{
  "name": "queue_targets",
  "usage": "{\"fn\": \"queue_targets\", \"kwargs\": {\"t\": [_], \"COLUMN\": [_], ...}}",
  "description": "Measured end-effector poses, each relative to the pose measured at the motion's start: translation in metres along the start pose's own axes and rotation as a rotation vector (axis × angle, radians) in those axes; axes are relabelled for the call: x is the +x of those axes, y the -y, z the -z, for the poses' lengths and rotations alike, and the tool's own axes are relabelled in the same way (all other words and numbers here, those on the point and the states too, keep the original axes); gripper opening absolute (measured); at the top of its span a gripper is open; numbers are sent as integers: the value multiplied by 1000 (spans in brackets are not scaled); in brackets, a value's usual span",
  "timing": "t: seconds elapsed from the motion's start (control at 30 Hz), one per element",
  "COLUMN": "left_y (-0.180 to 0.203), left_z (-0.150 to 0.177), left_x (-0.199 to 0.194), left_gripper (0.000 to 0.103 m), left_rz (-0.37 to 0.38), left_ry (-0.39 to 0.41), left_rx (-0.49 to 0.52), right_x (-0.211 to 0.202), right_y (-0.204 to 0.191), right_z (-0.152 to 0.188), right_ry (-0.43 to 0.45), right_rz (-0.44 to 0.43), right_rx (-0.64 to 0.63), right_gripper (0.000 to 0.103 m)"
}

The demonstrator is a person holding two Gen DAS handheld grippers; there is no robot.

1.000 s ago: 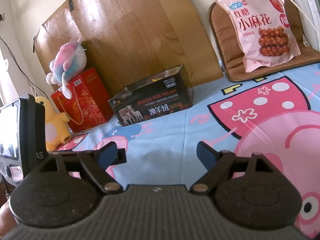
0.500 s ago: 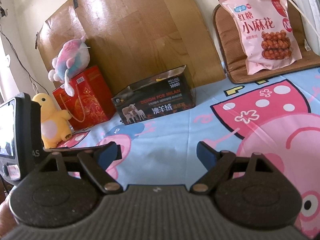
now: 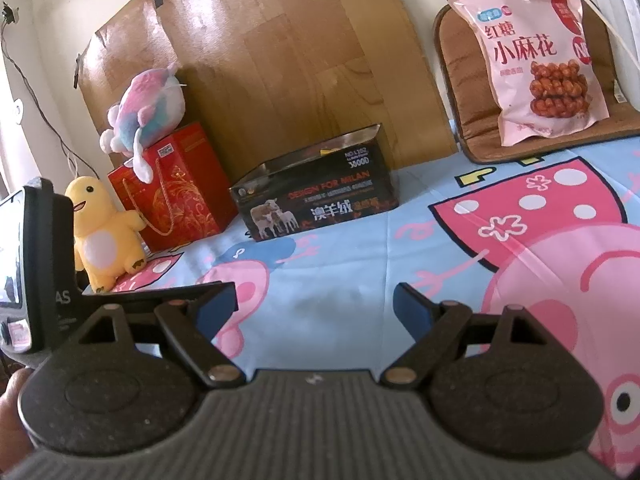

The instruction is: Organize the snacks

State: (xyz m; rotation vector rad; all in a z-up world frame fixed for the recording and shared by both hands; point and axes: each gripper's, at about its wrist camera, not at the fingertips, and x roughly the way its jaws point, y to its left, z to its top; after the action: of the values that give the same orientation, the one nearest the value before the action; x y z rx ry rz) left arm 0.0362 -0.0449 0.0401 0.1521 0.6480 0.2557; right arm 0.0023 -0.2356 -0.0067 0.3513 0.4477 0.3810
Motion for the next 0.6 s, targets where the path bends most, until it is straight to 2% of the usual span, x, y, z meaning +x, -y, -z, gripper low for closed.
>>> {"fn": "queue_targets", "kwargs": {"t": [0.6], "left_y": [15], "left_z": [-3], "left_x": [-3], "left_gripper": [103], "left_rz": [-57], "left_ry": [25], "left_rx": [72], "right_x": [1], "right_y": [4], "right_z": [-1], "right_ry": [1], "right_rz": [-11], "right_rx": [17], "right_gripper": [89]}}
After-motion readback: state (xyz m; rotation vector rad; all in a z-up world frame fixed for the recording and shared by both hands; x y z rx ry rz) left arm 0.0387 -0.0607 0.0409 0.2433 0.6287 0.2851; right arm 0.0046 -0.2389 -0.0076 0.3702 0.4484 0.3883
